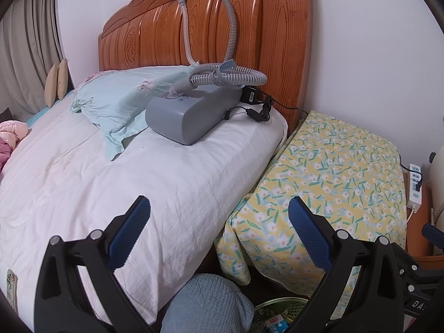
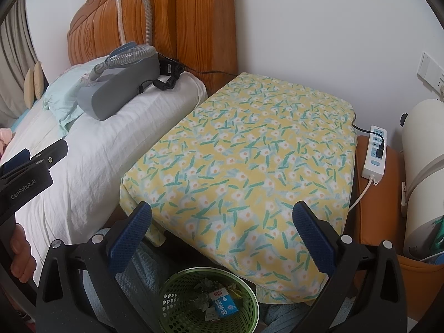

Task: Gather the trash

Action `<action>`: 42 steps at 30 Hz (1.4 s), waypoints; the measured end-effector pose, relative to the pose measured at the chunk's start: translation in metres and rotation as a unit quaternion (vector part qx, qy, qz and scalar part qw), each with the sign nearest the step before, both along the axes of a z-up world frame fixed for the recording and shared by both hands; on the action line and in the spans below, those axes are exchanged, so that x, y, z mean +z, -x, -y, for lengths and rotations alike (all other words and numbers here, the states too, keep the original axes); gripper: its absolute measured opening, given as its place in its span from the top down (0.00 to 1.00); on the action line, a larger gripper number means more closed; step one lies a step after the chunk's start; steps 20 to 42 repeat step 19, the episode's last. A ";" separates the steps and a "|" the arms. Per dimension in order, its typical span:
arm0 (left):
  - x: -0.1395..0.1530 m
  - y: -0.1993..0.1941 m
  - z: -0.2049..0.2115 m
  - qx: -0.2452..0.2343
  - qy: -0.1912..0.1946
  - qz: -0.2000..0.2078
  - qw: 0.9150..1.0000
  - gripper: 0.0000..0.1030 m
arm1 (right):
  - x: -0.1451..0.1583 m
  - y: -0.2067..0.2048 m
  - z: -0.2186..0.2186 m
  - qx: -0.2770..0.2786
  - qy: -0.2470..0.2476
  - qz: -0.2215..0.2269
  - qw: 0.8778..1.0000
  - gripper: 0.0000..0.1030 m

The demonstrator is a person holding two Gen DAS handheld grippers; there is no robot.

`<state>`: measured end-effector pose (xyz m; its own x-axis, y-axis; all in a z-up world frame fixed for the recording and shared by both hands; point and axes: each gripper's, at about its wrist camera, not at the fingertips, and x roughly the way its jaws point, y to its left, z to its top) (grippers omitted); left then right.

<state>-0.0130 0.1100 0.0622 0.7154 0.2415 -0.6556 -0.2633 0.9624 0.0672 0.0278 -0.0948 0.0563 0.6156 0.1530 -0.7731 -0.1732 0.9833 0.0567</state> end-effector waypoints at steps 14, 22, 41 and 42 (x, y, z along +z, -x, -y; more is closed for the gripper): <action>0.001 -0.003 0.001 0.001 0.004 -0.007 1.000 0.08 | 0.000 0.000 0.000 0.000 0.000 -0.001 1.000 0.02; 0.001 -0.003 0.001 0.002 0.006 -0.008 1.000 0.08 | 0.000 0.000 -0.001 0.000 0.000 -0.001 1.000 0.02; 0.001 -0.003 0.001 0.002 0.006 -0.008 1.000 0.08 | 0.000 0.000 -0.001 0.000 0.000 -0.001 1.000 0.02; 0.001 -0.003 0.001 0.002 0.006 -0.008 1.000 0.08 | 0.000 0.000 -0.001 0.000 0.000 -0.001 1.000 0.02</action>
